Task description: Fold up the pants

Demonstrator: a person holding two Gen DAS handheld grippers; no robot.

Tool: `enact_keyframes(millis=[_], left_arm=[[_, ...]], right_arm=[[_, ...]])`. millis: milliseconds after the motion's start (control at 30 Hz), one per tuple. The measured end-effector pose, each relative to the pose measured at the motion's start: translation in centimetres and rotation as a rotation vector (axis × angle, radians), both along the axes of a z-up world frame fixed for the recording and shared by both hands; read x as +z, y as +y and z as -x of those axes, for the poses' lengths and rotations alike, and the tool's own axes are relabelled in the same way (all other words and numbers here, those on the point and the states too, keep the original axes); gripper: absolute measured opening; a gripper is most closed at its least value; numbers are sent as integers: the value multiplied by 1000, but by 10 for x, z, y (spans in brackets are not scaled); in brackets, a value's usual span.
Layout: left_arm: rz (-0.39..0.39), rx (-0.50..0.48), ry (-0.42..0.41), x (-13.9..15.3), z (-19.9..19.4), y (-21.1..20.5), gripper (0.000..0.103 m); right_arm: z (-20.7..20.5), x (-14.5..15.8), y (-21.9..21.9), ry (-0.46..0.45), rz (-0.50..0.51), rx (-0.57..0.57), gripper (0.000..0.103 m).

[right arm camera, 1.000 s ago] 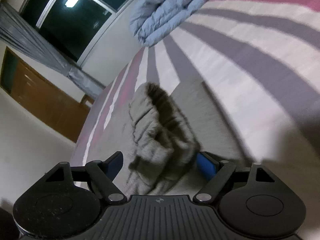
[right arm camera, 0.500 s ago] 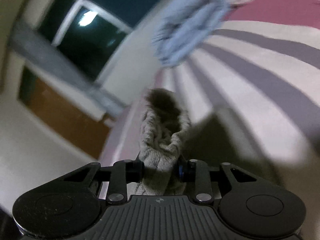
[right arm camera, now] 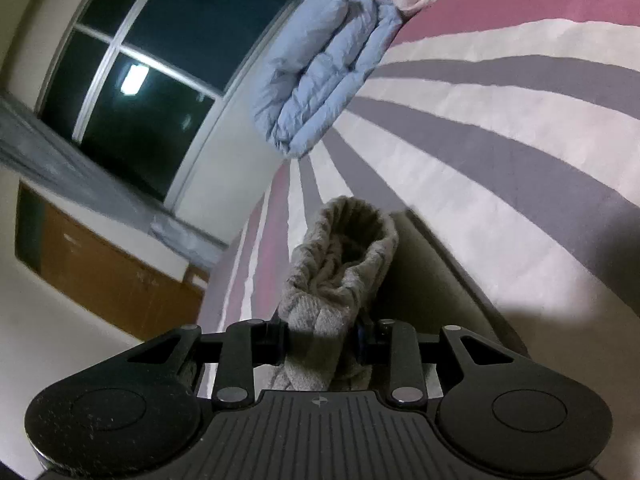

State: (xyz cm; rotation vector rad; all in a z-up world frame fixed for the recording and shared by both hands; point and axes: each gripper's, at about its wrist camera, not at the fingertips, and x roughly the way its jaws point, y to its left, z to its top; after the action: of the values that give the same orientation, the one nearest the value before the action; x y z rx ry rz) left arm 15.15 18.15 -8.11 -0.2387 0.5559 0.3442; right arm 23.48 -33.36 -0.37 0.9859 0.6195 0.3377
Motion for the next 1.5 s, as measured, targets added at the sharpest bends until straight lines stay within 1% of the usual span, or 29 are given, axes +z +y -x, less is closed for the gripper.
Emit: enact_keyframes(millis=[33, 67, 100, 133, 167, 200, 267, 300, 367, 500, 567, 633, 733, 800, 833, 900, 967, 1033, 1067, 1100, 1167, 1233, 1267, 1300, 1333, 1367, 1400, 1433, 1500], left_arm=[[-1, 0, 0, 0, 0, 0, 80], [-3, 0, 2, 0, 0, 0, 80], [-5, -1, 3, 0, 0, -1, 80], [-7, 0, 5, 0, 0, -1, 80], [-9, -1, 5, 0, 0, -1, 80], [-8, -1, 7, 0, 0, -1, 81], [-16, -1, 14, 0, -1, -3, 81], [-22, -1, 17, 0, -2, -4, 81], [-27, -2, 20, 0, -1, -5, 82], [-27, -2, 21, 0, -1, -5, 82], [-28, -2, 23, 0, -2, -6, 82], [-33, -3, 27, 0, -2, -6, 83], [-41, 0, 32, 0, -3, -7, 83], [-51, 1, 32, 0, -3, -9, 83], [-53, -2, 30, 0, -3, -9, 84], [-52, -10, 30, 0, -2, -11, 85], [-58, -12, 33, 1, -3, -13, 85], [-38, -23, 20, 3, -1, -13, 85], [-12, -39, 11, 6, -2, -12, 85], [21, -71, -16, 11, -2, -12, 85], [81, -157, -66, 19, -8, -15, 94], [141, -278, -65, 24, -27, -21, 96], [160, -315, -53, 25, -38, -24, 96], [177, -357, -32, 27, -51, -28, 94], [196, -400, -10, 27, -63, -31, 84], [212, -429, 5, 27, -75, -32, 77], [240, -454, 15, 26, -87, -33, 68], [275, -470, 22, 25, -96, -33, 64], [359, -500, 32, 21, -115, -28, 64]], right_arm=[[0, -7, 0, 19, 23, -9, 31], [-7, -16, 3, 70, 49, -13, 31], [-13, -31, 3, 145, 63, 0, 31], [-18, -40, 1, 152, 44, 18, 31], [-17, -38, -3, 133, 54, 36, 32], [-18, -34, -3, 120, 85, 54, 34], [-16, -24, -3, 82, 143, 69, 43], [-12, -18, -4, 55, 178, 60, 44], [-3, -11, -7, 19, 225, 60, 45], [13, -1, -15, -19, 272, 35, 45], [16, 2, -14, -44, 280, 41, 46], [21, 5, -10, -70, 318, 55, 46], [38, 10, -2, -129, 439, 72, 48], [49, 11, 6, -172, 542, 93, 60], [53, 10, 8, -188, 571, 105, 64], [59, 7, 13, -217, 608, 134, 64], [60, 3, 16, -225, 636, 144, 65], [61, 1, 15, -235, 616, 165, 65], [61, 1, 13, -237, 602, 167, 66], [58, 1, 10, -234, 573, 172, 68], [45, 3, -1, -208, 495, 174, 89], [20, 2, -16, -168, 397, 166, 92], [7, 3, -21, -152, 360, 178, 92], [-6, 2, -23, -135, 347, 190, 92], [-18, 1, -25, -121, 332, 209, 92], [-29, -4, -26, -99, 297, 243, 92], [-42, -9, -25, -67, 268, 282, 92], [-52, -12, -22, -44, 267, 313, 91], [-67, -23, -17, 4, 260, 361, 91]])
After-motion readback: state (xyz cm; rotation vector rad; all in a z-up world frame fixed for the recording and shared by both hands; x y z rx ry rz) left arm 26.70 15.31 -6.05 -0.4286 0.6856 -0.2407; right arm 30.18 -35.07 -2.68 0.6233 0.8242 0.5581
